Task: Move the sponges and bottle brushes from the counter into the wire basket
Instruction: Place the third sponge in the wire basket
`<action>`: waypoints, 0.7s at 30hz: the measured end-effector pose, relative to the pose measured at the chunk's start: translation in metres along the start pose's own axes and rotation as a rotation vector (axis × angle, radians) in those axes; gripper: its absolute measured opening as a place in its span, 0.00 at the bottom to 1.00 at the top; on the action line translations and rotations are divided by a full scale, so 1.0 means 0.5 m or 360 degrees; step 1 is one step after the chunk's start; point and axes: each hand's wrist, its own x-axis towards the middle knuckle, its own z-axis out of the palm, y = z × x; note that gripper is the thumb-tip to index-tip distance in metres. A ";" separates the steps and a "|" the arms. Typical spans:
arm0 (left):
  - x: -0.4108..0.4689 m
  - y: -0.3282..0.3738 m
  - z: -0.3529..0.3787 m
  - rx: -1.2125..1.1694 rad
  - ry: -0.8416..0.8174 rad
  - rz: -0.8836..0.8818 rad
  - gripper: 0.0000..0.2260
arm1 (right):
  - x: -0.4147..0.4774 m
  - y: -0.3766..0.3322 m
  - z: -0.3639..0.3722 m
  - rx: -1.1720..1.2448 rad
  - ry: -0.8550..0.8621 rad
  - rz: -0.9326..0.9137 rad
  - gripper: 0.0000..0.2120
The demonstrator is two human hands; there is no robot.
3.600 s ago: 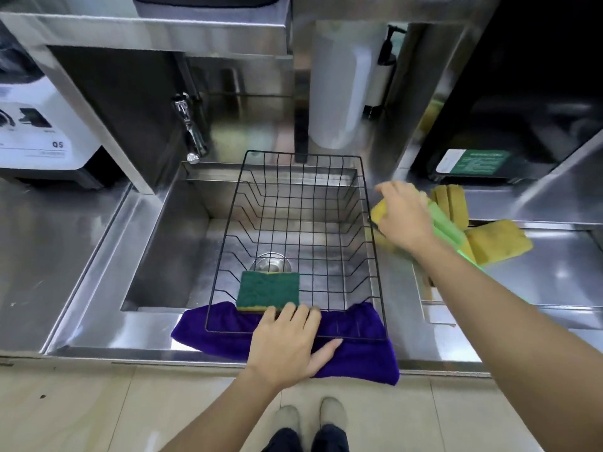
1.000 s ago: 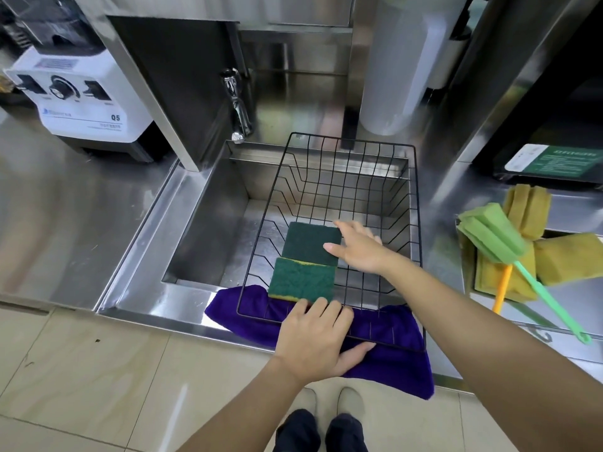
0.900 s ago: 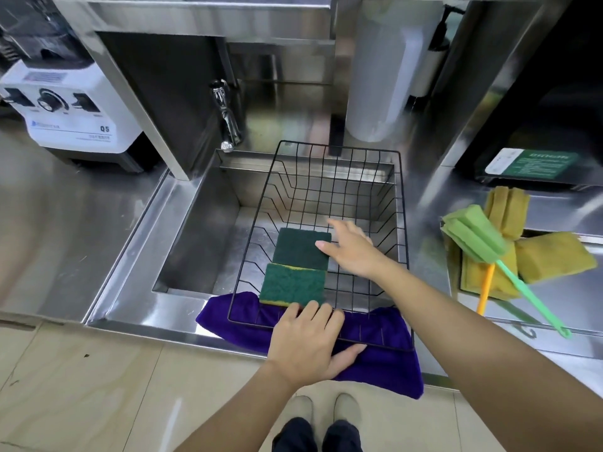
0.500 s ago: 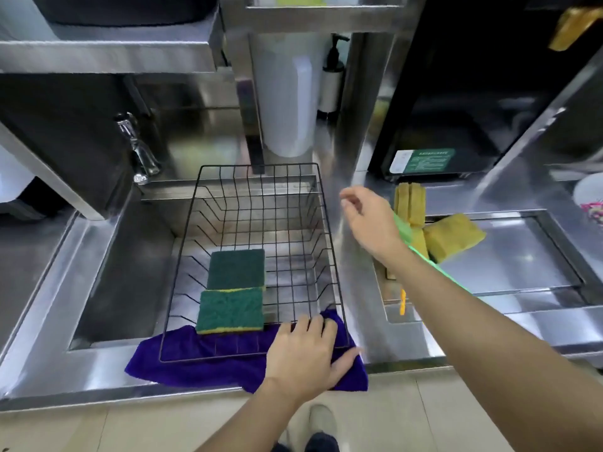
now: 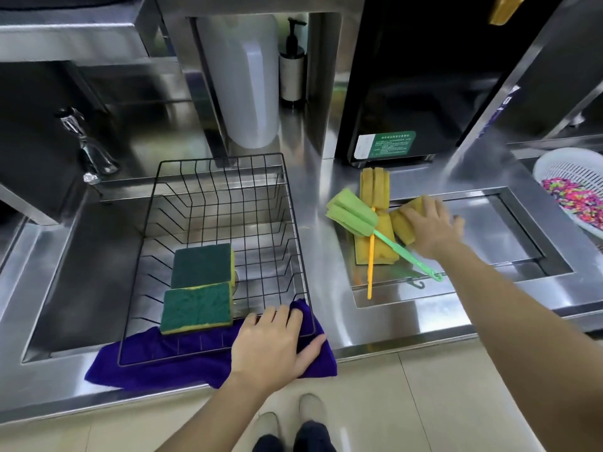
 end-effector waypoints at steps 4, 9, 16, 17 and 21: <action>0.000 0.002 -0.004 0.0003 -0.0039 -0.0001 0.24 | -0.014 0.003 0.016 -0.0156 0.0130 -0.0120 0.26; 0.003 0.003 -0.009 -0.0005 -0.0039 -0.0010 0.23 | -0.034 0.018 0.041 -0.0430 0.0160 0.0022 0.33; 0.004 0.004 -0.010 0.0000 -0.0056 -0.0033 0.23 | -0.044 0.059 0.059 0.0150 0.0037 0.0463 0.20; 0.004 0.003 -0.010 -0.0002 -0.0055 -0.0031 0.23 | -0.045 0.066 0.059 0.0234 0.0105 0.0482 0.19; 0.003 0.003 -0.009 -0.0011 -0.0049 -0.0016 0.23 | -0.045 0.069 0.051 0.0548 0.0323 0.0604 0.26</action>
